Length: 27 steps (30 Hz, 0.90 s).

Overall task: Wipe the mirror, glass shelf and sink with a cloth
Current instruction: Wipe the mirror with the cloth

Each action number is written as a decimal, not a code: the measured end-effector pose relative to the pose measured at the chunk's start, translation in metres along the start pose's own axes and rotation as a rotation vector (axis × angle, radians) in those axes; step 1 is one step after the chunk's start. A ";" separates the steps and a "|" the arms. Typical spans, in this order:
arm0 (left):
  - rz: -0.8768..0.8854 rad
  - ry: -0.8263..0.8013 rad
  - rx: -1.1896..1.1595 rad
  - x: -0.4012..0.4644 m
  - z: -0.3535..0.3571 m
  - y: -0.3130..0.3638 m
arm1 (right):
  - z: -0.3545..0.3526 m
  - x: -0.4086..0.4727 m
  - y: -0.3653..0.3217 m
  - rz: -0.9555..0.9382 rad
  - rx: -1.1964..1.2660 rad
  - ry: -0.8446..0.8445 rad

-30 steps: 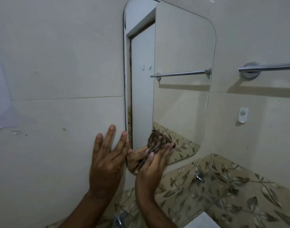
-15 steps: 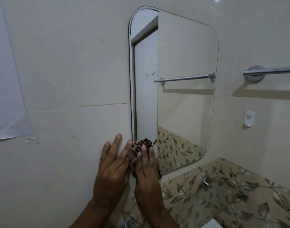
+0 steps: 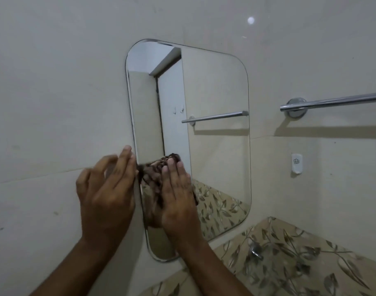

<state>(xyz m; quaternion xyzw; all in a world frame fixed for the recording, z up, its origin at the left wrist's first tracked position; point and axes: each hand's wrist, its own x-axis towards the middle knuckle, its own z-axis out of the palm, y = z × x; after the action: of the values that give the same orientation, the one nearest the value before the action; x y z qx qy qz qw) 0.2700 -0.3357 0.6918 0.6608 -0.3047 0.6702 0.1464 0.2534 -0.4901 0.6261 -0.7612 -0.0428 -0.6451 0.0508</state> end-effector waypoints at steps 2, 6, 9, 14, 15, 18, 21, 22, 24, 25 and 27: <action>0.028 -0.007 -0.008 0.017 0.007 0.000 | -0.008 0.014 0.017 0.098 -0.012 0.029; 0.029 -0.031 -0.008 0.020 0.015 0.000 | 0.000 0.026 0.071 0.353 0.015 0.137; 0.016 -0.020 -0.007 0.021 0.016 0.003 | -0.003 0.030 0.111 0.441 -0.008 0.184; 0.023 0.022 -0.028 0.021 0.018 0.005 | -0.015 0.034 0.156 0.608 0.003 0.235; 0.021 0.021 -0.035 0.021 0.018 0.005 | -0.015 0.037 0.162 0.634 0.000 0.239; 0.007 0.015 -0.054 0.022 0.018 0.005 | -0.020 0.050 0.181 0.748 0.016 0.260; 0.013 -0.007 -0.061 0.021 0.017 0.002 | -0.025 0.067 0.188 0.820 0.050 0.255; 0.010 -0.008 -0.066 0.021 0.017 0.001 | -0.027 0.072 0.185 0.812 0.053 0.243; 0.004 -0.003 -0.058 0.022 0.017 0.001 | -0.031 0.081 0.174 0.764 0.061 0.207; 0.001 0.001 -0.052 0.024 0.018 0.002 | -0.032 0.084 0.165 0.723 0.065 0.194; -0.009 0.010 -0.055 0.025 0.020 0.003 | -0.031 0.091 0.142 0.626 0.073 0.189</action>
<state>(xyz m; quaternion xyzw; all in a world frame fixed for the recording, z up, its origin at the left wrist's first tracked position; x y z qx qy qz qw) 0.2818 -0.3548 0.7145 0.6545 -0.3194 0.6641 0.1692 0.2567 -0.6347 0.7176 -0.6719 0.1752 -0.6639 0.2776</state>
